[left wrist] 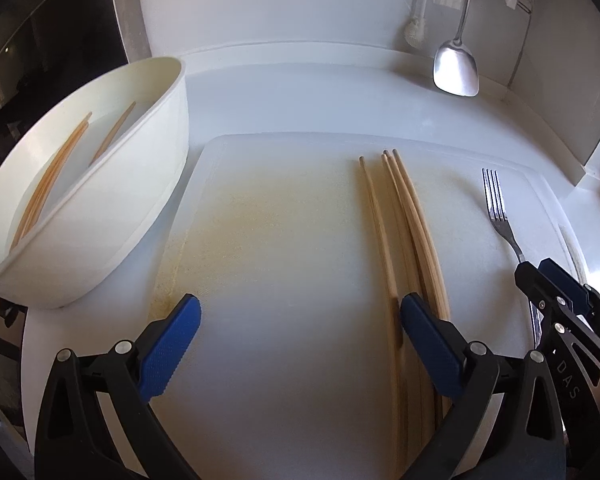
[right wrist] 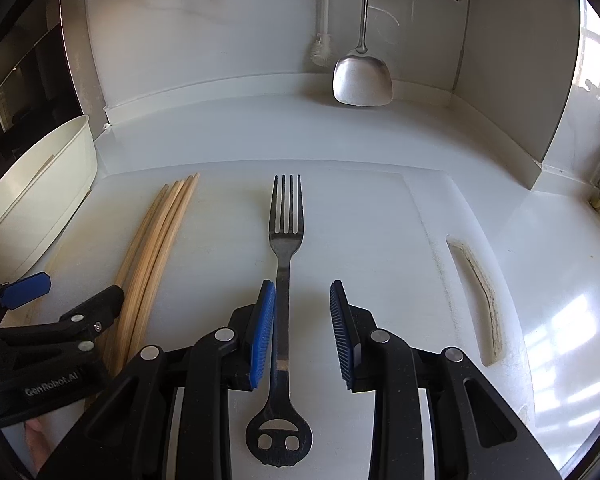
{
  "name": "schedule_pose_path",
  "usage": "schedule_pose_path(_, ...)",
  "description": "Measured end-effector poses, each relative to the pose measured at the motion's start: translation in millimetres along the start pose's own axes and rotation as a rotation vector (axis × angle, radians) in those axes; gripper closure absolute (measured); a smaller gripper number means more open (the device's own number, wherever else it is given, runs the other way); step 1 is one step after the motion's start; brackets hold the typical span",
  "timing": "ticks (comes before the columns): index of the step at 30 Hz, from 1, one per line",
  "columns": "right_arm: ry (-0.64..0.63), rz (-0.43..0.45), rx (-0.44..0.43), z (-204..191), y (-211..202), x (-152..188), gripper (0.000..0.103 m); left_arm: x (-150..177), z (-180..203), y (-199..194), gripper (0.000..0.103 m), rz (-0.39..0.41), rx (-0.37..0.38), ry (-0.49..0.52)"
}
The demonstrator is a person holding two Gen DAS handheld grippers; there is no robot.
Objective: Organize utensils
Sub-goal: 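Lower the right tool onto the steel fork and close on its handle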
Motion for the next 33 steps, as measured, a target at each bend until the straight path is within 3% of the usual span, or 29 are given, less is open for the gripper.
schedule_pose_path(8,-0.013,0.002,-0.015,3.5,2.7,-1.5,0.075,-4.3,-1.5,5.6,0.006,0.012,-0.004,-0.033)
schedule_pose_path(13,-0.04,0.0,-0.025,-0.2,1.0,0.1,0.074,-1.8,-1.8,-0.1,0.014,0.04,-0.017,-0.044)
schedule_pose_path(16,-0.063,0.003,-0.033,-2.9,0.4,0.8,0.075,-1.7,-1.9,-3.4,0.027,0.061,-0.023,-0.048)
schedule_pose_path(20,-0.06,0.002,-0.038,-3.6,0.8,0.5,0.075,-5.5,3.5,-5.4,0.051,0.067,-0.011,-0.027)
schedule_pose_path(25,-0.085,0.005,-0.048,-10.8,-0.4,1.4,0.092,-6.6,12.5,-7.6,0.078,0.068,0.011,0.006)
schedule_pose_path(26,-0.087,0.007,-0.042,-11.0,-0.5,1.4,0.094,-6.8,14.6,-7.9,0.089,0.068,0.012,0.015)
schedule_pose_path(27,-0.082,0.009,-0.044,-10.3,-0.5,1.3,0.095,-6.7,16.6,-8.2,0.094,0.068,0.013,0.026)
schedule_pose_path(33,-0.028,0.011,-0.085,-3.3,-2.1,1.0,0.096,-5.7,11.9,-9.9,0.096,0.059,0.063,-0.002)
Point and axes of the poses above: each gripper's, at about its wrist camera, not at the fingertips, and y roughly the way its jaws point, z to its right, x to its underside, the point moved 5 cm from there along y, roughly the way its jaws point, and after that the axes turned 3 degrees about z, right-handed, at the moved point
